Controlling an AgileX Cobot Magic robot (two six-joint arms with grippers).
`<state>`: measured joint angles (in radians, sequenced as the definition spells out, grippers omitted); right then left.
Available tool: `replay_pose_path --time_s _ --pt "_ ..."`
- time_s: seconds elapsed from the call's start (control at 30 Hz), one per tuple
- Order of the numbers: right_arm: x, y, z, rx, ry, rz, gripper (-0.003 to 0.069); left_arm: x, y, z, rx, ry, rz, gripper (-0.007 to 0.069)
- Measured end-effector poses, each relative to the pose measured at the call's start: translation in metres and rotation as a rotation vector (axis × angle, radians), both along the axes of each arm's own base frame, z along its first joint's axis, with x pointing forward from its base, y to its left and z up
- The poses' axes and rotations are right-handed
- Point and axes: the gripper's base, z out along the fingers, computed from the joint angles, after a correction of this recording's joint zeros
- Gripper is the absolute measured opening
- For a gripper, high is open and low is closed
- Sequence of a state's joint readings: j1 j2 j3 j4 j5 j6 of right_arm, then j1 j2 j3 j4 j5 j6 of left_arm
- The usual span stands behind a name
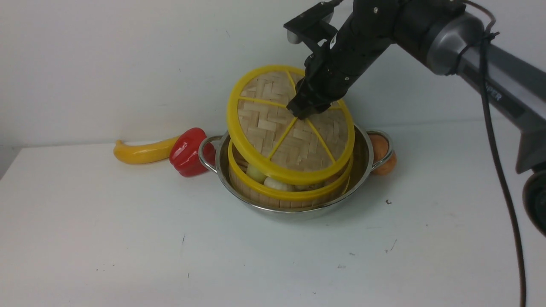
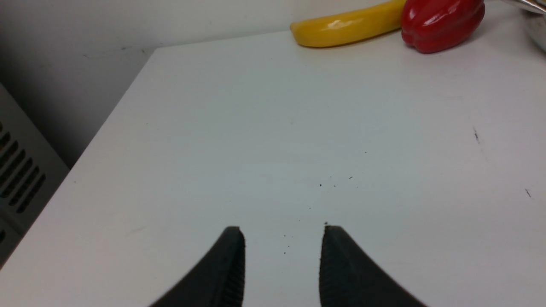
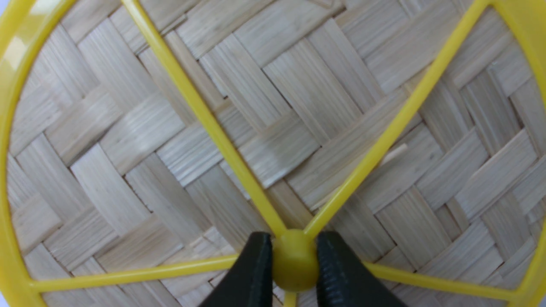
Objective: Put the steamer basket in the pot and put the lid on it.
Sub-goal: Use the right arm to place the steamer lid on the steamer
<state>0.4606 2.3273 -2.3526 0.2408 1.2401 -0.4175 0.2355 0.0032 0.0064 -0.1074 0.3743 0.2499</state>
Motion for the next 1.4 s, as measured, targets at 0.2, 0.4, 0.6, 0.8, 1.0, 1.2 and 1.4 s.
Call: replay_pose_path --time_s 0.2,0.4,0.6,0.8,1.0,1.2,1.4 --pt "0.000 0.000 0.000 0.011 0.012 -0.026 0.0144 0.000 0.000 0.000 0.000 0.000 0.000 0.0241" --pt "0.000 0.000 0.000 0.025 0.028 -0.064 0.0144 0.000 0.000 0.000 0.000 0.000 0.000 0.0241" --pt "-0.007 -0.004 0.018 0.062 0.033 -0.119 0.0144 0.000 0.000 0.000 0.000 0.000 0.000 0.0241" --pt "-0.033 -0.017 0.038 0.052 0.057 -0.123 0.0144 0.000 0.000 0.000 0.000 0.000 0.000 0.0241" --pt "-0.033 -0.013 0.023 0.042 0.096 -0.081 0.0144 0.000 0.000 0.000 0.000 0.000 0.000 0.0241" --pt "-0.028 -0.010 0.007 0.027 0.122 -0.070 0.0144 0.000 0.000 0.000 0.000 0.000 0.000 0.0241" --pt "-0.023 -0.008 0.000 0.025 0.122 -0.059 0.0144 0.000 0.000 0.000 0.000 0.000 0.000 0.0241"
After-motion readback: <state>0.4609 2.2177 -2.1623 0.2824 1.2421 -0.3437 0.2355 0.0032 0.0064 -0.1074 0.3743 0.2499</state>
